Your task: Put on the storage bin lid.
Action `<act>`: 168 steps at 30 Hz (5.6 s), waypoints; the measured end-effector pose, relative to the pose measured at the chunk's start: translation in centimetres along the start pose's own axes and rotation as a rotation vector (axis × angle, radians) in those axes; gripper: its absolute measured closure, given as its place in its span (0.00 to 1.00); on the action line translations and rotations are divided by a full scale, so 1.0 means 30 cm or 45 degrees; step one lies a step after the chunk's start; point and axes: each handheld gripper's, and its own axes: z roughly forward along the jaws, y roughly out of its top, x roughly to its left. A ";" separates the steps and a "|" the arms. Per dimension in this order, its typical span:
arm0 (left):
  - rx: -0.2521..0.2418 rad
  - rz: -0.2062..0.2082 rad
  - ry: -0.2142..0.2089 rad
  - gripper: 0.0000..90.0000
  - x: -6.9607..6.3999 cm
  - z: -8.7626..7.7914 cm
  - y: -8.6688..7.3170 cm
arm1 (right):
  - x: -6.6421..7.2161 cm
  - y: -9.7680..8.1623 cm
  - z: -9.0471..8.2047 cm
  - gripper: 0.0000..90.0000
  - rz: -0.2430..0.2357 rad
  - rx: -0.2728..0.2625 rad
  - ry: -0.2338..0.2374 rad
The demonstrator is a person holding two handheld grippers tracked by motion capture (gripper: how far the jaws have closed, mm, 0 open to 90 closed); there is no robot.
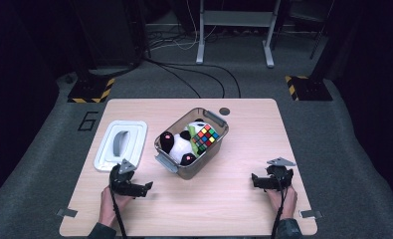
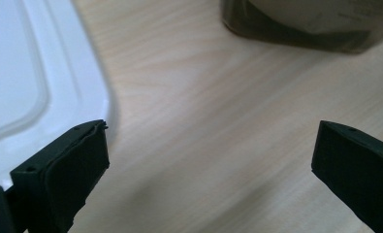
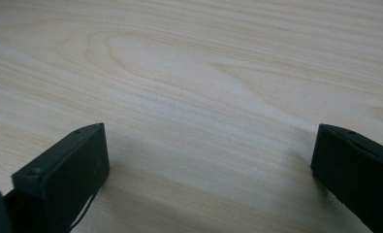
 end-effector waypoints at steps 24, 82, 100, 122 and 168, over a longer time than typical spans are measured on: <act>-0.028 -0.245 0.239 0.00 0.324 0.033 0.137 | 0.000 0.001 0.000 0.00 -0.014 0.001 0.004; 0.020 -0.177 0.269 0.74 0.387 -0.022 0.320 | 0.001 0.001 0.000 0.00 -0.027 0.000 0.017; -0.056 -0.181 0.167 0.74 0.327 -0.127 0.458 | 0.001 0.001 0.000 0.00 -0.025 0.000 0.016; -0.122 -0.056 0.032 0.74 0.146 -0.145 0.640 | 0.000 0.000 0.000 0.00 -0.030 0.001 0.017; -0.061 0.161 -0.202 0.74 -0.225 0.096 0.780 | 0.001 0.001 0.000 0.00 -0.024 -0.003 0.015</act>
